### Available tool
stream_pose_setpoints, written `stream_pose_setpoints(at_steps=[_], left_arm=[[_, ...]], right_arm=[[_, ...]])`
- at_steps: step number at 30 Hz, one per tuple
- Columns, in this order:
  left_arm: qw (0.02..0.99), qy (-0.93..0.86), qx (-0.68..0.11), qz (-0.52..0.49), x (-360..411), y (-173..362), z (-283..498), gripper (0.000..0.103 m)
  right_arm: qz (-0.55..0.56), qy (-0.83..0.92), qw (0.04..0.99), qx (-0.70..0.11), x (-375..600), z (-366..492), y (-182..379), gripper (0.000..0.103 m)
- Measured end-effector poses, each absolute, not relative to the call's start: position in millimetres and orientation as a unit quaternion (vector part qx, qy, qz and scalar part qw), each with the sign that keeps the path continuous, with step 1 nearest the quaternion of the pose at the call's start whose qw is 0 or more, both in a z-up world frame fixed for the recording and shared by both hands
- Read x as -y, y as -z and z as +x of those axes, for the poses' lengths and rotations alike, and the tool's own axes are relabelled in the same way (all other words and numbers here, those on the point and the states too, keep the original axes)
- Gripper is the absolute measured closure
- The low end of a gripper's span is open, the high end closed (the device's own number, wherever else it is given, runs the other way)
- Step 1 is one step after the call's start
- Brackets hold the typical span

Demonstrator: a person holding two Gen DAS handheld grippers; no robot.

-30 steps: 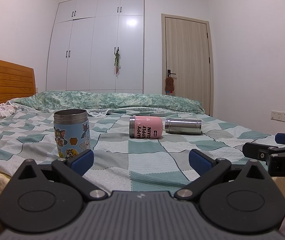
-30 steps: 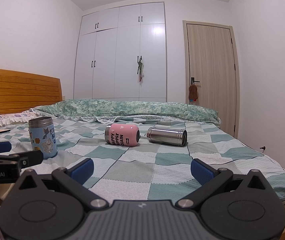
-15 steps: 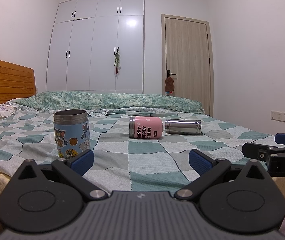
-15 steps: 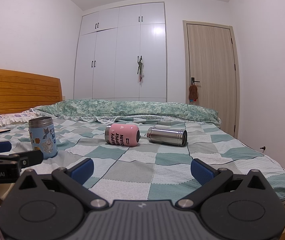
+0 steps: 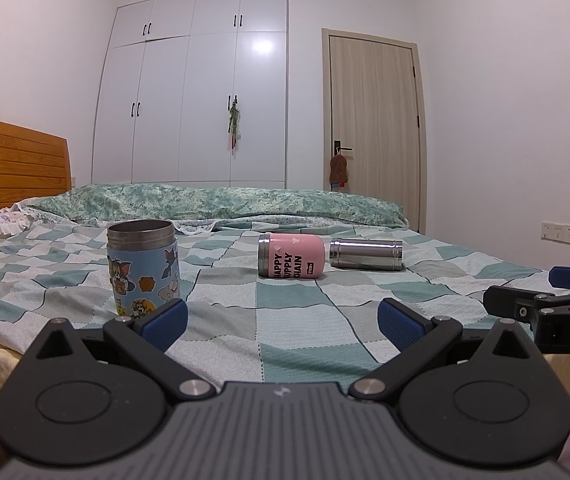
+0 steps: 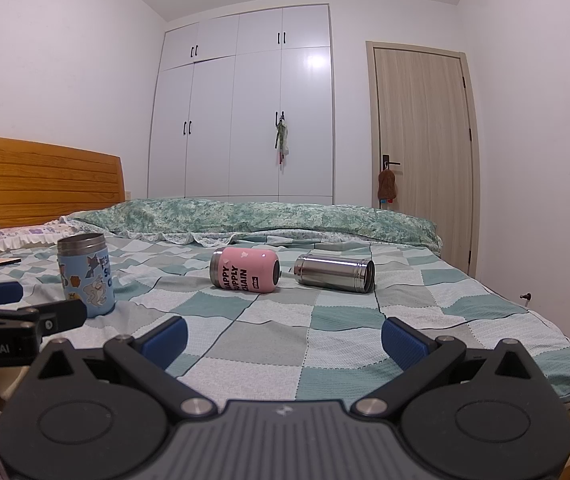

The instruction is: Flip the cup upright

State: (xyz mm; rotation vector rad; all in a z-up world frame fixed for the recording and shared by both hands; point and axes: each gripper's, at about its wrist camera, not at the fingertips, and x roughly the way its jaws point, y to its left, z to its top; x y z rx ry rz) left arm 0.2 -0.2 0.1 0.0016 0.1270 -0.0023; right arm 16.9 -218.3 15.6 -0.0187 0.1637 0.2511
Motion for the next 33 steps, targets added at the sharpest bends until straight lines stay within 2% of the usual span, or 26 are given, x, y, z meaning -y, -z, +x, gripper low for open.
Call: stream_pose_setpoints(at_steps=[33], left_arm=[[0.998,-0.004,-0.068,0.013,3.0,-1.9,1.7,0.0]], right_arm=[[-0.011,-0.125,0.988,-0.089,218.0,19.7,-16.6,0.0]])
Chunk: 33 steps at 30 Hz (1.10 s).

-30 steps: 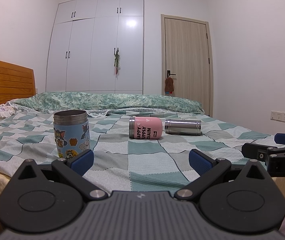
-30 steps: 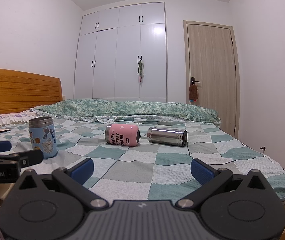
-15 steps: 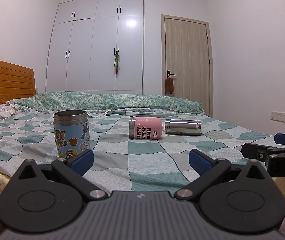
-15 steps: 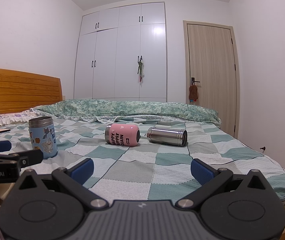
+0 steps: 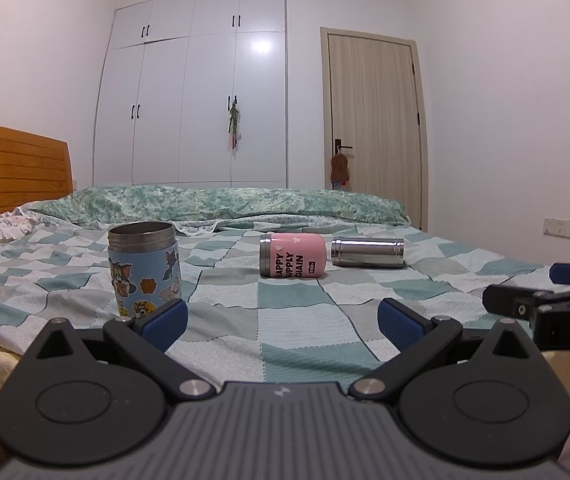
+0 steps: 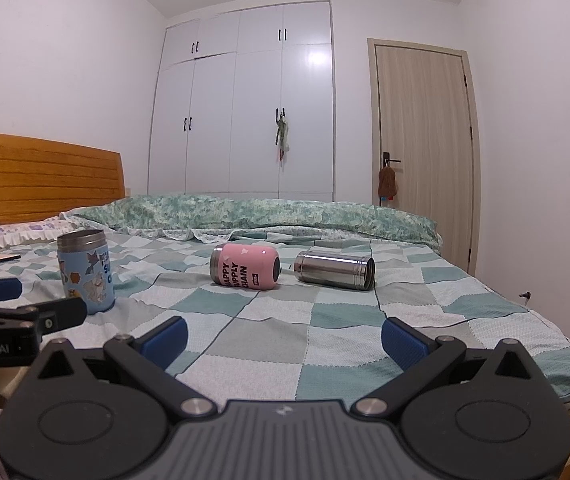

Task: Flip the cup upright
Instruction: 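Reach the left tool to the lying pink cup and grasp its body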

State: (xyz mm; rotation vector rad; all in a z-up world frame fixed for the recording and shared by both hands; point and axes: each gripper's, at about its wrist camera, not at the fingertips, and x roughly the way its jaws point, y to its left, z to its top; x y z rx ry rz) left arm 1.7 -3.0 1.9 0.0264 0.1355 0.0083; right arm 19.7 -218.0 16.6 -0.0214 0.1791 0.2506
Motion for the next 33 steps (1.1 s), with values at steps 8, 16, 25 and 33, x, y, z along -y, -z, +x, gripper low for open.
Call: stream_pose_setpoints(at_steps=[8,16,25,33], left_arm=[[0.994,0.037,-0.087,0.047,5.1,-30.9,33.0,0.0],[0.975,0.071,-0.121,0.171,20.8,-83.5,120.3,0.0],[0.92,0.15,-0.188,0.311,46.5,-106.0,232.1,0.0],[0.867,0.177,-0.241,0.398,55.2,-85.8,318.7,0.0]], right_arm=[[0.004,-0.136,0.984,-0.115,222.4,46.5,-32.9,0.0],[-0.004,-0.149,0.98,-0.13,223.1,110.3,-63.8,0.0],[-0.025,-0.16,0.975,-0.15,218.2,200.7,-83.4,0.0],[-0.045,-0.165,0.968,-0.183,207.2,281.9,-76.4,0.0]])
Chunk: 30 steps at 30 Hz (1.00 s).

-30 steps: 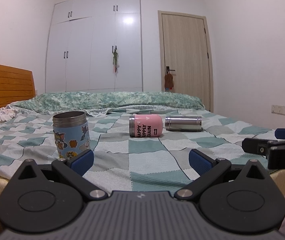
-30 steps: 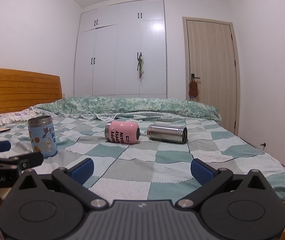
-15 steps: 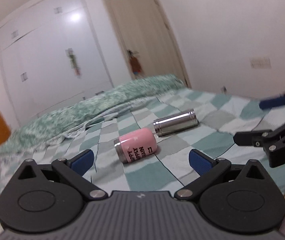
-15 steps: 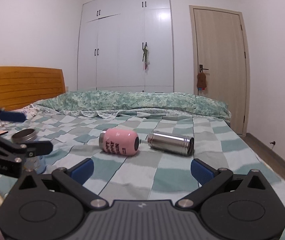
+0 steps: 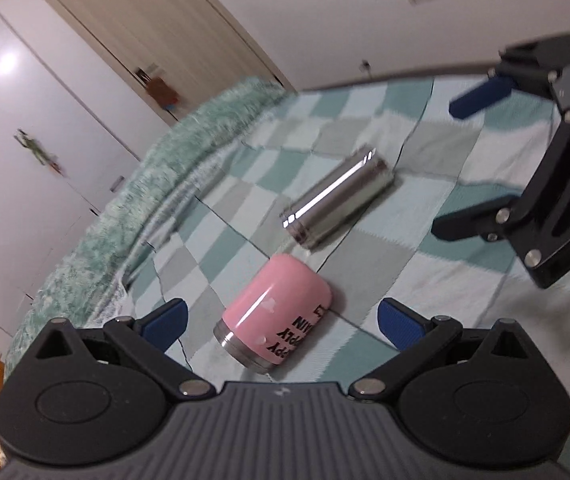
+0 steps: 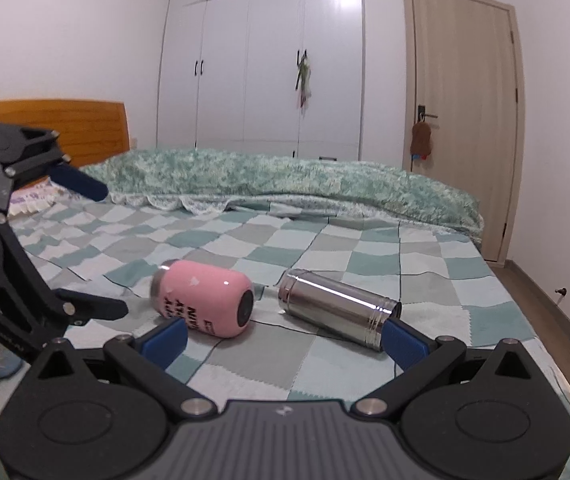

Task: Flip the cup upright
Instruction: 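Reach the left tool to the lying pink cup and grasp its body, then lift the pink cup off the blanket with the left tool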

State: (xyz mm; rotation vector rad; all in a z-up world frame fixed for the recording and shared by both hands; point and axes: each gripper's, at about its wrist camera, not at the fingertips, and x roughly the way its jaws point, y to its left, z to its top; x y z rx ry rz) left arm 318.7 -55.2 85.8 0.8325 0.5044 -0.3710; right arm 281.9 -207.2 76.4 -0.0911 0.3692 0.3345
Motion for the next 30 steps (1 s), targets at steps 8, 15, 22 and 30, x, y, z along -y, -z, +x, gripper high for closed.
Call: stream_pose_setpoints(at_steps=[8,15,22,30], left_arm=[[0.822,0.215,-0.296,0.436,56.2,-52.7,400.4,0.0],[0.791,0.233,-0.323,0.465,57.5,-25.5,450.6,0.0],[0.756,0.252,-0.356,0.487,56.5,4.5,475.5,0.0],[0.759,0.264,-0.338,0.49,56.2,6.2,469.5,0.009]], right_arm=[[-0.042,-0.177,0.957,-0.228,206.1,358.2,-60.3,0.0],[-0.055,-0.176,0.952,-0.244,202.5,402.2,-54.8,0.0],[-0.057,-0.19,0.948,-0.249,200.7,421.8,-43.5,0.0],[-0.061,-0.195,0.945,-0.257,198.9,422.0,-34.7,0.0]])
